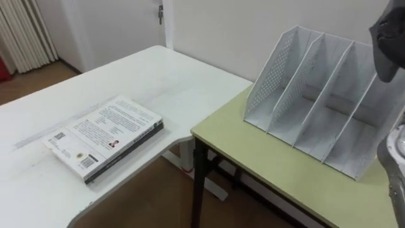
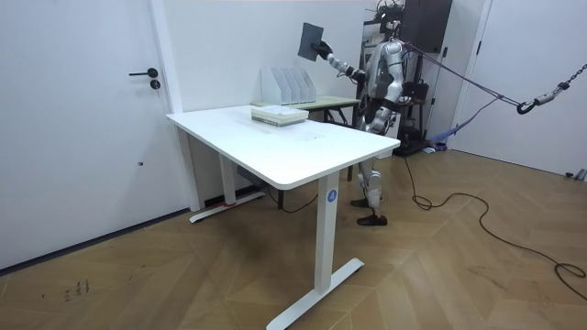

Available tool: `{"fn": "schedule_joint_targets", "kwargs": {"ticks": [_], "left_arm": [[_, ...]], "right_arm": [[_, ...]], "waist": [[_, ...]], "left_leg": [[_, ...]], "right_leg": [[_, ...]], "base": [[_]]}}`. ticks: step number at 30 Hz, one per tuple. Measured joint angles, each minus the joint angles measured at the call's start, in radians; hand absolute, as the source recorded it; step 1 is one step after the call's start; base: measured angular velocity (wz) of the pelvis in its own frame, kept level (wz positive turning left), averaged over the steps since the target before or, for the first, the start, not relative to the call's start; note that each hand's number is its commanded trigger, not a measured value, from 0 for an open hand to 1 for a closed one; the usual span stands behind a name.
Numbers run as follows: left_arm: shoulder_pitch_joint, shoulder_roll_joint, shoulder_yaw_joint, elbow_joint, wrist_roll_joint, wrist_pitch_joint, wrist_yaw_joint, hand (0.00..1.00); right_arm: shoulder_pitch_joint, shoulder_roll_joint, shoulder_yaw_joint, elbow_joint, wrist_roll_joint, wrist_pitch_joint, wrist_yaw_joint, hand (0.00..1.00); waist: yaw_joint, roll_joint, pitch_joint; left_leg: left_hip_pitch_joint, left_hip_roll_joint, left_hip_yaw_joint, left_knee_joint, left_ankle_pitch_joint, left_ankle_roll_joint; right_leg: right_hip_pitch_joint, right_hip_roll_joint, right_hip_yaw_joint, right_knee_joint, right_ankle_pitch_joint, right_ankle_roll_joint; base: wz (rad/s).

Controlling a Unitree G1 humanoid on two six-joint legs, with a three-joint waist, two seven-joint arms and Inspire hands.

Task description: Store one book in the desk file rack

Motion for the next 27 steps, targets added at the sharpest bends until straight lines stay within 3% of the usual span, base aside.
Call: {"fn": "schedule_joint_targets", "kwargs": {"ticks": [10,27], "left_arm": [[0.001,-0.011,-0.001,0.001,0.000,0.000,0.025,0.00],[0.009,-0.017,0.020,0.000,-0.001,0.001,0.030,0.00]], "right_arm": [[-0.021,-0.004,-0.001,0.060,0.000,-0.005,-0.099,1.00],[-0.021,-0.006,-0.008,0.122,0.040,-0.005,-0.084,1.00]], "waist": [[0.021,0.004,-0.0004],[0.022,-0.007,-0.0026]], "left_leg": [[-0.007,-0.002,-0.017,0.000,0.001,-0.001],[-0.009,-0.009,-0.032,0.004,0.002,0.000]], "right_leg": [[-0.004,-0.001,-0.007,-0.001,0.000,0.000],[-0.002,-0.007,-0.014,-0.001,-0.005,0.003]], "base": [[0.01],[0.00]]}}
